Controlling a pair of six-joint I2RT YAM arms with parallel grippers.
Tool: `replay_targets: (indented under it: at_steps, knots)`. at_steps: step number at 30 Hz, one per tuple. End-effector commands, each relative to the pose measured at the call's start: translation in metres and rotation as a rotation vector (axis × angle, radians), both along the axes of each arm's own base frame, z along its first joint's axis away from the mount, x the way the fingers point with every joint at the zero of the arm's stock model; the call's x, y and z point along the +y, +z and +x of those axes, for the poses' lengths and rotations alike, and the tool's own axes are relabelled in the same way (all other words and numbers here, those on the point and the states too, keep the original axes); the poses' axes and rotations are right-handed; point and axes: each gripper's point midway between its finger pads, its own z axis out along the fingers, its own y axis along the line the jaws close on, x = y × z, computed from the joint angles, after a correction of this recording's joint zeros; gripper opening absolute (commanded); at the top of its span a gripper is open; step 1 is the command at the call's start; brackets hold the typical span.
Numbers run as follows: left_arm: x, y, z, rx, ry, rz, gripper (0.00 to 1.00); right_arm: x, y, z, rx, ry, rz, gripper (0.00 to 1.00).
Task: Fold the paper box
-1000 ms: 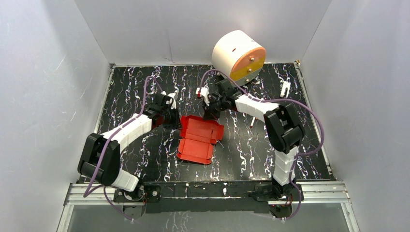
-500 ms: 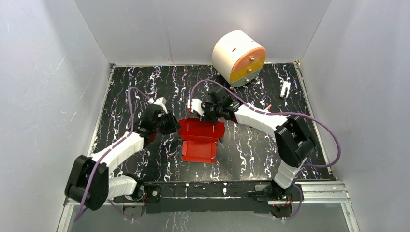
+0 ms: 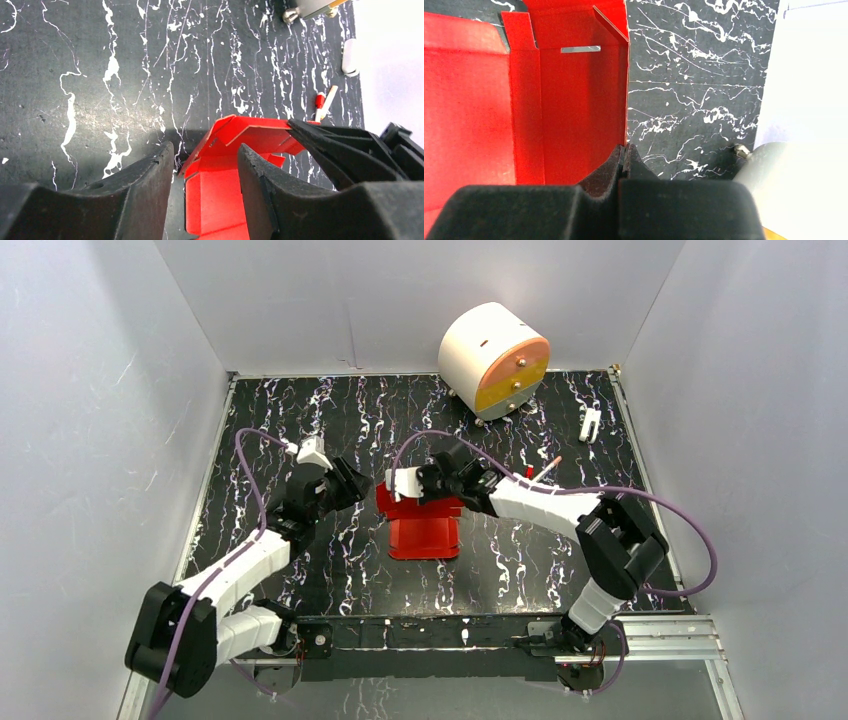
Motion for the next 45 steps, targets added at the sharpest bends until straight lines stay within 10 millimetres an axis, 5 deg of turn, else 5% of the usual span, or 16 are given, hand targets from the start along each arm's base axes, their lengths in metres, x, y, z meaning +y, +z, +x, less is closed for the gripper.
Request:
replay_targets:
  at_steps: [1,10,30,36,45]
  knots:
    - [0.002,0.013,0.023,-0.062,0.043,-0.01,0.47,0.012,0.028,0.007,-0.201,0.048,0.027,0.0]
    - [-0.006,-0.01,0.011,-0.06,-0.063,0.004,0.45,0.005,0.005,-0.008,-0.338,0.072,-0.035,0.0]
    - [-0.019,-0.053,-0.058,0.158,-0.072,-0.178,0.32,0.008,0.022,-0.004,-0.489,0.061,0.052,0.0]
    - [-0.038,-0.066,-0.054,0.14,-0.093,-0.117,0.32,0.008,0.02,-0.008,-0.473,0.064,0.071,0.0]
    - [-0.035,-0.073,-0.026,0.039,-0.024,-0.044,0.36,0.01,0.013,-0.014,-0.431,0.073,0.094,0.0]
